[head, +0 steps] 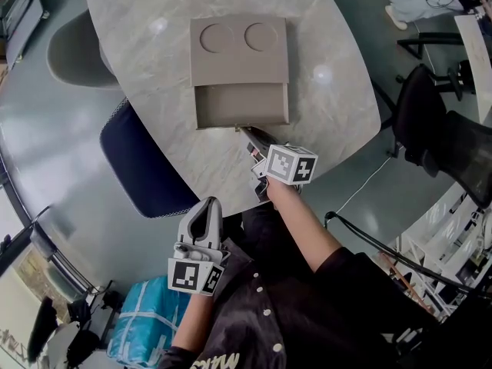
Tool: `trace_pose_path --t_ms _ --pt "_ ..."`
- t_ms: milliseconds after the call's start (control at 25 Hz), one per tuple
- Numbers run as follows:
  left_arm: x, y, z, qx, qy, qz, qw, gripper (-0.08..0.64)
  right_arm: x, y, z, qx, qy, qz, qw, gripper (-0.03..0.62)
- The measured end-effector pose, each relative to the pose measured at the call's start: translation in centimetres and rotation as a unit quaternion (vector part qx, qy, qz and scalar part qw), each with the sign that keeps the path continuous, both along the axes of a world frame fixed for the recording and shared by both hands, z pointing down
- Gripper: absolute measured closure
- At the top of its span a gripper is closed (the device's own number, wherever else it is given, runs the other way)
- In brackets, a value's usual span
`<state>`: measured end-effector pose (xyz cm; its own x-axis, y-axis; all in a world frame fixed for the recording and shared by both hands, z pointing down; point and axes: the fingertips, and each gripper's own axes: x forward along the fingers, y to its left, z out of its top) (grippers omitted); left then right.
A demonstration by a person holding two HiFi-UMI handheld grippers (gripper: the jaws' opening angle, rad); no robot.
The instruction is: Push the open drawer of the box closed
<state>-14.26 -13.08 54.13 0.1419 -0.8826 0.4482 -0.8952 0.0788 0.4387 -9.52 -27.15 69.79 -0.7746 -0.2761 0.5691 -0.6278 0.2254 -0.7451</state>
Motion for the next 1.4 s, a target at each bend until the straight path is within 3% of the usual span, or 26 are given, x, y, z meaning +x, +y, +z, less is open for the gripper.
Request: trace_pose_path --t_ms 1400 --pt "-0.3 -2.4 1.6 -0.019 0.012 -0.020 0.9995 0.541 -3.4 -8.8 0.2 0.022 -0.002 0.005 1.000 0.512"
